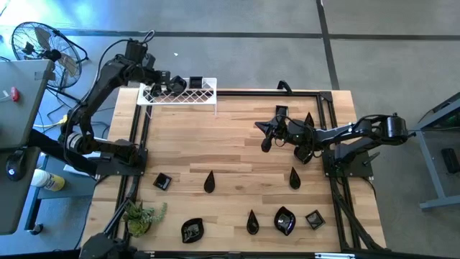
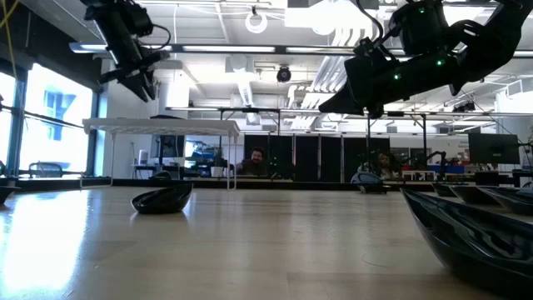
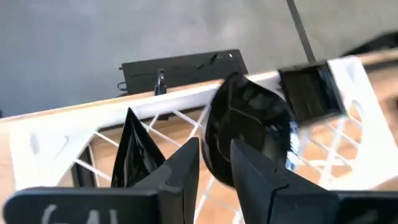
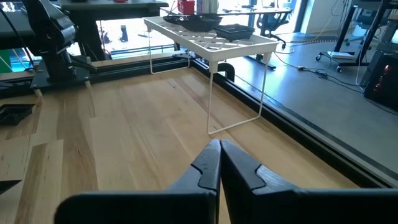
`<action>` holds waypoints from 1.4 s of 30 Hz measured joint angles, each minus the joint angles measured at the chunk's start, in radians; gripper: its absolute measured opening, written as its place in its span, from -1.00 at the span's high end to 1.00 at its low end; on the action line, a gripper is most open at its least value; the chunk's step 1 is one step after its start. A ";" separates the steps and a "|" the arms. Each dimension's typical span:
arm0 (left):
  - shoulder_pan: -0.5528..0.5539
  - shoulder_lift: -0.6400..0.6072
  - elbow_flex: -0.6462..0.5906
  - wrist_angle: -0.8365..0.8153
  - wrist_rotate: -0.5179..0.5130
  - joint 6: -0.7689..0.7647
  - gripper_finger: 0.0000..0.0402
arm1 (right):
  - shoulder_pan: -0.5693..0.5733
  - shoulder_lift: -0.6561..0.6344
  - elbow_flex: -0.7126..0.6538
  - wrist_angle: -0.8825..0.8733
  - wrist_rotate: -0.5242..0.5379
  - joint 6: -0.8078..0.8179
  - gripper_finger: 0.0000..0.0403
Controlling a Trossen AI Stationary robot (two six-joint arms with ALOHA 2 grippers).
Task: Pick & Place Mini shaped plates
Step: Stack the drop-shaped plate on top of the drop-shaped plate on the shelf
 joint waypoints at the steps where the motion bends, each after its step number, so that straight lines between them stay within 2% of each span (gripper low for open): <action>1: -0.001 -0.003 0.020 -0.029 0.005 0.018 0.57 | 0.000 0.000 0.000 0.000 0.000 0.000 0.98; 5: -0.077 -0.042 0.045 -0.084 -0.013 0.055 0.70 | 0.000 0.000 0.000 0.000 0.000 0.000 0.96; 9: -0.262 -0.102 -0.023 -0.054 -0.065 -0.010 0.92 | 0.000 0.000 0.000 0.000 0.000 -0.007 0.96; 11: -0.379 -0.135 -0.082 -0.005 -0.101 -0.074 0.98 | 0.000 0.000 0.000 0.000 -0.004 -0.017 0.96; 16: -0.690 -0.186 -0.240 0.109 -0.211 -0.277 0.96 | 0.000 0.000 0.000 -0.001 -0.014 -0.018 0.98; 21: -0.988 -0.182 -0.366 0.214 -0.318 -0.478 0.99 | 0.000 0.000 0.000 -0.001 -0.046 -0.018 0.99; 25: -1.169 -0.114 -0.419 0.299 -0.356 -0.618 0.99 | 0.000 0.000 0.000 -0.002 -0.049 -0.018 0.97; 33: -1.347 0.068 -0.419 0.360 -0.356 -0.759 0.99 | 0.000 0.000 0.000 -0.003 -0.049 -0.018 0.99; 39: -1.376 0.205 -0.418 0.537 -0.255 -0.752 0.98 | 0.000 0.000 0.000 -0.006 -0.049 -0.018 0.97; 42: -1.375 0.246 -0.418 0.561 -0.221 -0.751 0.88 | 0.000 0.000 0.000 -0.006 -0.048 -0.018 0.97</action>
